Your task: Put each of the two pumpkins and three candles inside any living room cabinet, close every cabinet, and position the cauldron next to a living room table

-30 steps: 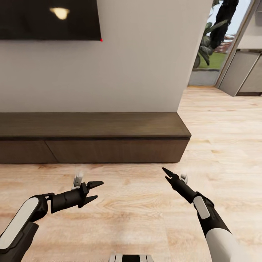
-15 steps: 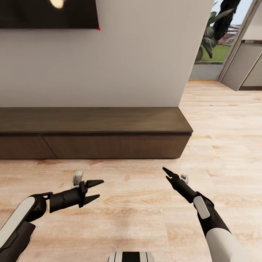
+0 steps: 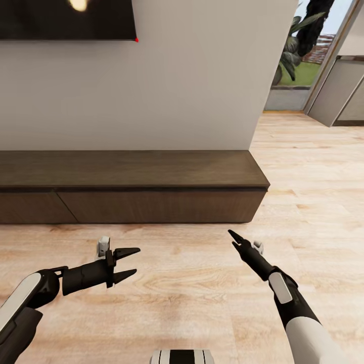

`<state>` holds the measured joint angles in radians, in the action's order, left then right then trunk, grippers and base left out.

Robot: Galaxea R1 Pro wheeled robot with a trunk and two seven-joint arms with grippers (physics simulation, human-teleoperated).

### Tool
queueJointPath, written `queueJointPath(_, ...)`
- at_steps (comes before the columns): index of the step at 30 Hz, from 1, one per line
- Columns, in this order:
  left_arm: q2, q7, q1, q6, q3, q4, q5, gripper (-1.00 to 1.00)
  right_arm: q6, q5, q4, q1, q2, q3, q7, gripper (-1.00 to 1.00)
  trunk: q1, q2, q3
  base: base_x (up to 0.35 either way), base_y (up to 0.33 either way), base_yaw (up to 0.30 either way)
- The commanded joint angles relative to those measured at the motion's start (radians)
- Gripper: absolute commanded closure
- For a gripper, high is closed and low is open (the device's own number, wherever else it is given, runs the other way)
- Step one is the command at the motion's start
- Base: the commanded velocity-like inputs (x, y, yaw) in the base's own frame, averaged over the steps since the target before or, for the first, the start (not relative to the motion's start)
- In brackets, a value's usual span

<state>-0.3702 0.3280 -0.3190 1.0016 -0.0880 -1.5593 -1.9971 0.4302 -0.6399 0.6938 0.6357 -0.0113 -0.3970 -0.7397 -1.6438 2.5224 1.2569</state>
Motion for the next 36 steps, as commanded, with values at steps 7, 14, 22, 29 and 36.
queueJointPath(7,0.000,0.009,0.000,0.000,-0.018,0.000,-0.015,-1.00,-0.145,-0.093,-0.021,0.001,0.003,-0.001,0.045,-1.00,0.000,0.000,0.001,0.023,0.000,0.000)
queueJointPath(14,-0.001,0.009,0.000,0.000,-0.031,-0.001,-0.027,-1.00,-0.221,-0.162,-0.116,0.001,0.026,0.006,0.129,-1.00,0.000,0.000,0.001,0.142,0.025,0.000)
queueJointPath(22,-0.001,0.009,0.000,0.000,-0.032,-0.001,-0.032,-1.00,-0.282,-0.166,-0.122,0.001,0.040,0.007,0.136,-1.00,0.000,0.000,0.001,0.090,0.004,0.000)
queueJointPath(29,0.000,0.009,0.000,0.000,-0.034,-0.001,-0.032,-1.00,-0.290,-0.167,-0.121,0.001,0.040,0.007,0.129,-1.00,0.000,0.000,0.001,0.068,0.006,0.000)
queueJointPath(36,0.001,0.009,0.000,0.000,-0.035,-0.001,-0.032,-1.00,-0.283,-0.170,-0.119,0.001,0.040,0.001,0.121,-1.00,0.000,0.000,0.001,0.097,0.029,0.000)
